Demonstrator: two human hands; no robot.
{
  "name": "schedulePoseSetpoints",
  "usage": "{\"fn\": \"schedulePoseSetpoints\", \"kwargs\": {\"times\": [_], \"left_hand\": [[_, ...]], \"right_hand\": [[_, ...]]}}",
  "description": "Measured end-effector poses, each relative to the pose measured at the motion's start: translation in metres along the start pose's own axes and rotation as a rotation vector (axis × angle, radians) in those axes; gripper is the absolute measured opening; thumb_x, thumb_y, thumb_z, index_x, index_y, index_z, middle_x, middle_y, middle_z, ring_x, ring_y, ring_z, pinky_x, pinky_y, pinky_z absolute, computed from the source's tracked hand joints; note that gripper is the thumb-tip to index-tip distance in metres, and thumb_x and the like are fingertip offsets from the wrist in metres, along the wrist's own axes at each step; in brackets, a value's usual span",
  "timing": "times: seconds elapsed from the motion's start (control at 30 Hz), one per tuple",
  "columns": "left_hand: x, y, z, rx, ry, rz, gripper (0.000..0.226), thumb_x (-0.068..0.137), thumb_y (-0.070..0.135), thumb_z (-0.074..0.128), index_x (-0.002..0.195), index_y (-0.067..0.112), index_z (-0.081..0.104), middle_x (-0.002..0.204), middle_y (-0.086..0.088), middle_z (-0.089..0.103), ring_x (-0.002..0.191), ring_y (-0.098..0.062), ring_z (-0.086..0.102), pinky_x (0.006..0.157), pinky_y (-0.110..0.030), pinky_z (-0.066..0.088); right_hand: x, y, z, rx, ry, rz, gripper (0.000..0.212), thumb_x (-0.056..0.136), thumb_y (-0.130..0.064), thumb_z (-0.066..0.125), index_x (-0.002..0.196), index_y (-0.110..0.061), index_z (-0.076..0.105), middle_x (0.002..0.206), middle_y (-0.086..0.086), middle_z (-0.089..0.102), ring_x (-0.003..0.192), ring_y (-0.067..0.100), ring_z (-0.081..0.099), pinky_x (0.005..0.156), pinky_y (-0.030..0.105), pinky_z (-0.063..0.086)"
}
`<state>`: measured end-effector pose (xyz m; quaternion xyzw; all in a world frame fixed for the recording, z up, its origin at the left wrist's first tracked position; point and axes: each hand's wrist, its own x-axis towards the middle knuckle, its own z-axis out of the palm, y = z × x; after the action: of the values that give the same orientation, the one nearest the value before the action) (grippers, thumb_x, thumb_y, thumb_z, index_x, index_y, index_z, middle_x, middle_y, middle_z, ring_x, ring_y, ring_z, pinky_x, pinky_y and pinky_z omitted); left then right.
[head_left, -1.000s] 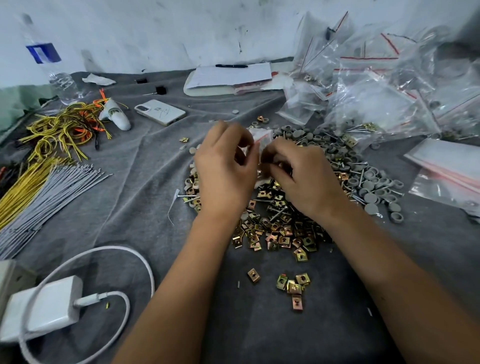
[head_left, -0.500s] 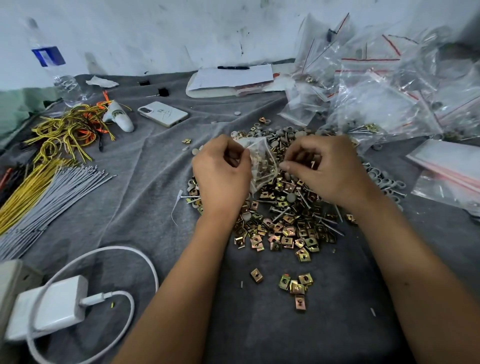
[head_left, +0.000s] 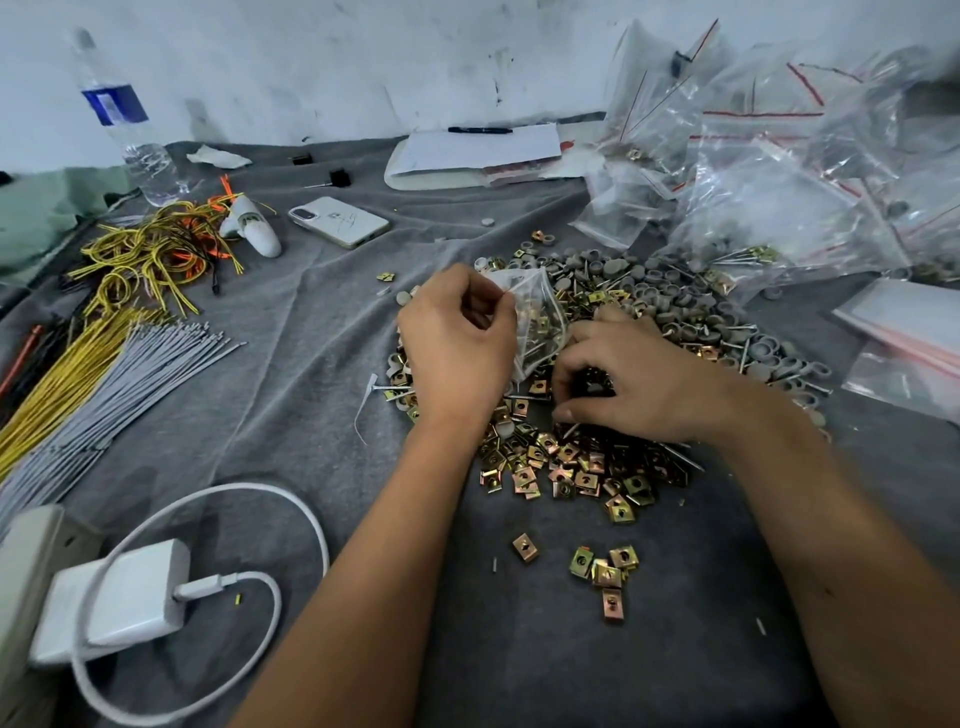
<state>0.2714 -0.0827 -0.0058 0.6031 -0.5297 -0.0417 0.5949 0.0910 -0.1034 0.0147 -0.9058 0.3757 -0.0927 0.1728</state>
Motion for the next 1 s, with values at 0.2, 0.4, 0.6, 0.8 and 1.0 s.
{"fn": "schedulePoseSetpoints", "kwargs": {"times": [0.2,0.4,0.6,0.8,1.0], "left_hand": [[0.0,0.0,-0.001,-0.013,-0.02,-0.021,0.018,0.083,0.011,0.08,0.074,0.02,0.067,0.066,0.01,0.064,0.061,-0.007,0.061,0.056,-0.015,0.047],[-0.001,0.001,-0.001,-0.016,-0.029,-0.017,0.014,0.083,0.01,0.079,0.075,0.016,0.069,0.068,0.008,0.065,0.062,-0.009,0.062,0.057,-0.018,0.049],[-0.001,0.002,-0.002,-0.02,-0.043,-0.024,0.014,0.084,0.01,0.08,0.076,0.016,0.07,0.069,0.007,0.066,0.062,-0.008,0.061,0.058,-0.019,0.05],[-0.002,0.004,-0.002,-0.028,-0.058,-0.041,0.018,0.084,0.009,0.08,0.075,0.019,0.068,0.067,0.008,0.064,0.06,-0.005,0.059,0.055,-0.015,0.047],[-0.005,0.008,0.001,-0.024,-0.088,-0.022,0.018,0.084,0.007,0.08,0.075,0.018,0.068,0.066,0.009,0.065,0.06,-0.008,0.063,0.054,-0.02,0.051]], "right_hand": [[-0.007,0.003,-0.013,0.11,-0.139,0.001,0.032,0.07,-0.066,0.075,0.094,-0.045,0.075,0.107,-0.014,0.049,0.112,0.011,0.035,0.107,0.045,0.028],[-0.002,0.006,-0.005,0.031,-0.073,0.016,0.021,0.082,-0.054,0.075,0.079,-0.034,0.07,0.099,-0.016,0.05,0.108,0.013,0.035,0.105,0.045,0.029],[-0.002,0.007,-0.006,0.269,0.107,0.036,0.013,0.099,-0.039,0.062,0.087,-0.034,0.063,0.091,-0.009,0.066,0.088,0.009,0.06,0.081,0.04,0.049],[-0.001,0.007,-0.004,0.478,0.259,0.078,0.012,0.104,-0.024,0.058,0.091,-0.024,0.06,0.077,-0.009,0.074,0.065,0.013,0.068,0.064,0.033,0.053],[0.002,0.009,-0.002,0.577,0.478,0.078,0.005,0.094,-0.017,0.073,0.093,-0.022,0.071,0.079,-0.003,0.075,0.074,0.011,0.071,0.075,0.034,0.058]]}}
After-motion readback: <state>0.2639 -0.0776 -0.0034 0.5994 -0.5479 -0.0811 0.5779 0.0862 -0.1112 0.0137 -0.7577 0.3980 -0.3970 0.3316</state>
